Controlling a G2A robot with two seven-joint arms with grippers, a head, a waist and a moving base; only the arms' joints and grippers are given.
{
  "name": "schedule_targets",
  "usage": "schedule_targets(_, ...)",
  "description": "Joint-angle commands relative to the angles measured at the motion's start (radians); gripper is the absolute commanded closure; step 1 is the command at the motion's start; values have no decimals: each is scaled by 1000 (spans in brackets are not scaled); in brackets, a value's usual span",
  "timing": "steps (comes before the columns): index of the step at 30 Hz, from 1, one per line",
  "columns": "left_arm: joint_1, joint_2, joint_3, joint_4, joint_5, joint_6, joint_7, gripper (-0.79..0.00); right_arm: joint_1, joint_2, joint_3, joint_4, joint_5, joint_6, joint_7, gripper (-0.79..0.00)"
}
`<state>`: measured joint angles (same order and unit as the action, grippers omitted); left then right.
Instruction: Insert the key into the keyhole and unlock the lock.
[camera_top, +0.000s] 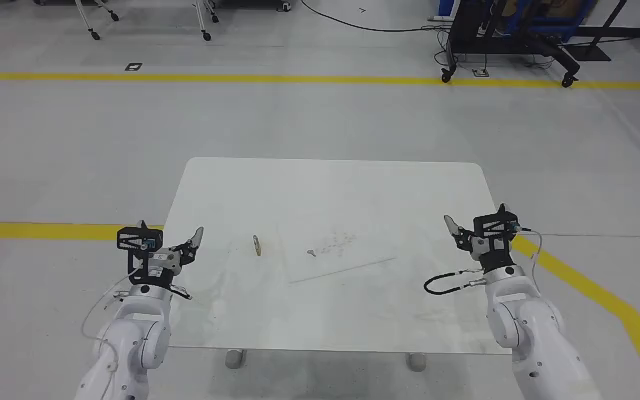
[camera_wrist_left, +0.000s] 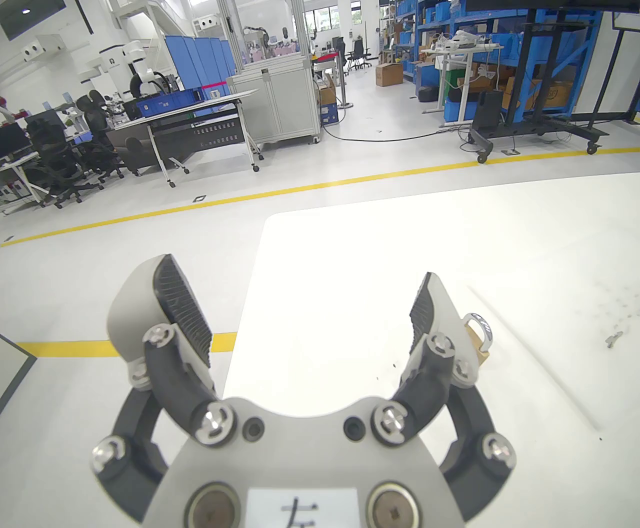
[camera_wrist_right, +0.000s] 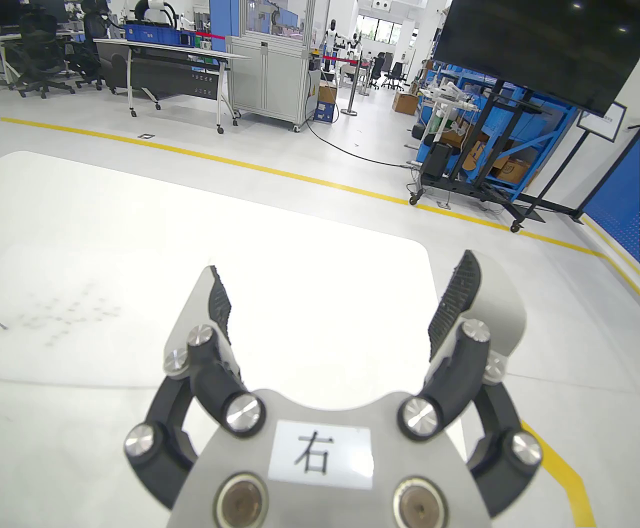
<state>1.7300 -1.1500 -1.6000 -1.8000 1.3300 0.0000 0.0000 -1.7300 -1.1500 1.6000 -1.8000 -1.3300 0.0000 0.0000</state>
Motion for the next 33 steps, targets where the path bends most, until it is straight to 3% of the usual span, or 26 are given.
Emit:
schedule_targets(1,0,0,0,0,0,0,0,-784,0,0,0,0,0,0,0,-784)
schedule_targets(5,0,0,0,0,0,0,0,-785,5,0,-13,-6,-7,-25,3,-785)
schedule_targets(10,0,0,0,0,0,0,0,-785,135,8,-111,46,-10,-366,56,-785)
schedule_targets(14,0,0,0,0,0,0,0,-785,266,0,-215,157,34,-503,113,-785)
schedule_targets(16,0,0,0,0,0,0,0,-785,307,-3,-235,200,43,-498,145,-785)
schedule_targets(28,0,0,0,0,0,0,0,-785,311,-4,-245,204,43,-509,148,-785)
schedule_targets(33,0,0,0,0,0,0,0,-785,489,-24,-399,343,-40,-595,208,-785)
